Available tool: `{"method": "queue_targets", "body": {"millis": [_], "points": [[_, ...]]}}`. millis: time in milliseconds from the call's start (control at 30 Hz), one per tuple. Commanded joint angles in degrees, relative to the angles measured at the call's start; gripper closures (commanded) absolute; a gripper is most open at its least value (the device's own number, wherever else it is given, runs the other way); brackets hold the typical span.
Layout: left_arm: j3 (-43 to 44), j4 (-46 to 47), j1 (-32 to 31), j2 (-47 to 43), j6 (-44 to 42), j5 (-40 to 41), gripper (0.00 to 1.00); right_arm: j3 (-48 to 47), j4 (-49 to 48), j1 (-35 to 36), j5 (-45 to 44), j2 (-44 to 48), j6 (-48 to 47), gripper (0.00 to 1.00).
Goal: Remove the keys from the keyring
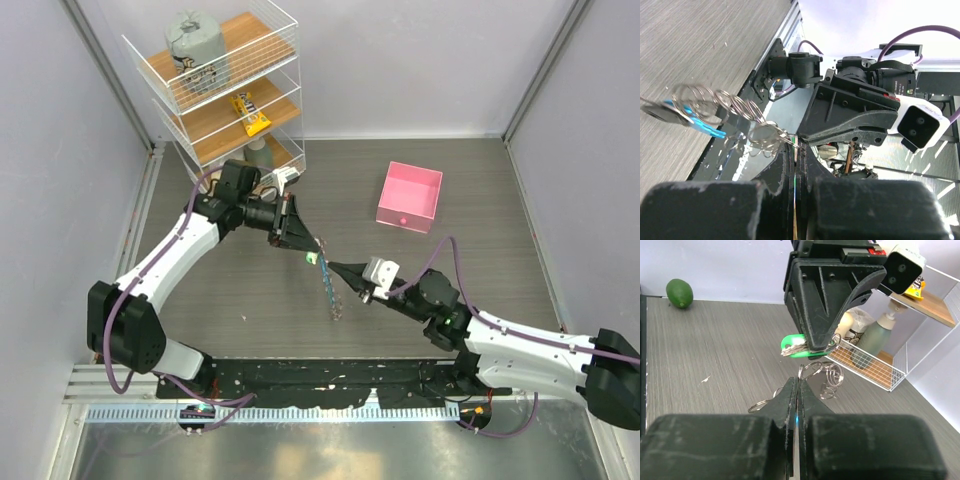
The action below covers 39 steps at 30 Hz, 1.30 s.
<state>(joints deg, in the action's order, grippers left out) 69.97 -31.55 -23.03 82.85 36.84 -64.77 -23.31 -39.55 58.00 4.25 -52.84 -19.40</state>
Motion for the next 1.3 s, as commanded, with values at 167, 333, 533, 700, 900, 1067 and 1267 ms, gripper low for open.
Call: {"method": "queue_targets", "body": {"millis": [167, 333, 533, 700, 900, 1067, 1267], "points": [[-3.5, 4.3, 0.9, -0.1, 1.6, -2.0, 1.0, 1.1, -7.6, 0.1, -0.6, 3.6, -1.6, 0.95], [-2.9, 1.1, 0.9, -0.1, -2.0, -0.2, 1.0, -0.6, -5.2, 0.1, -7.7, 2.5, -0.2, 0.95], [0.9, -6.7, 0.9, 0.0, -11.1, 9.3, 1.0, -4.5, 2.6, -2.1, -14.7, -1.2, 5.0, 0.95], [1.7, -11.4, 0.9, 0.4, -16.4, 25.4, 1.0, -9.2, 12.0, -6.9, -12.6, -4.9, 9.9, 0.95], [-3.2, -6.3, 0.9, 1.1, -15.8, 35.7, 1.0, -12.5, 16.3, -9.8, -8.9, -10.6, 13.5, 0.95], [-5.5, -1.7, 0.8, 1.4, -14.3, 37.5, 1.0, -15.3, 15.8, -10.0, -2.0, -15.7, 15.7, 0.95], [-5.7, -0.2, 0.6, 3.0, -15.2, 42.2, 1.0, -17.6, 19.0, -13.1, -2.9, -20.7, 19.3, 0.95]]}}
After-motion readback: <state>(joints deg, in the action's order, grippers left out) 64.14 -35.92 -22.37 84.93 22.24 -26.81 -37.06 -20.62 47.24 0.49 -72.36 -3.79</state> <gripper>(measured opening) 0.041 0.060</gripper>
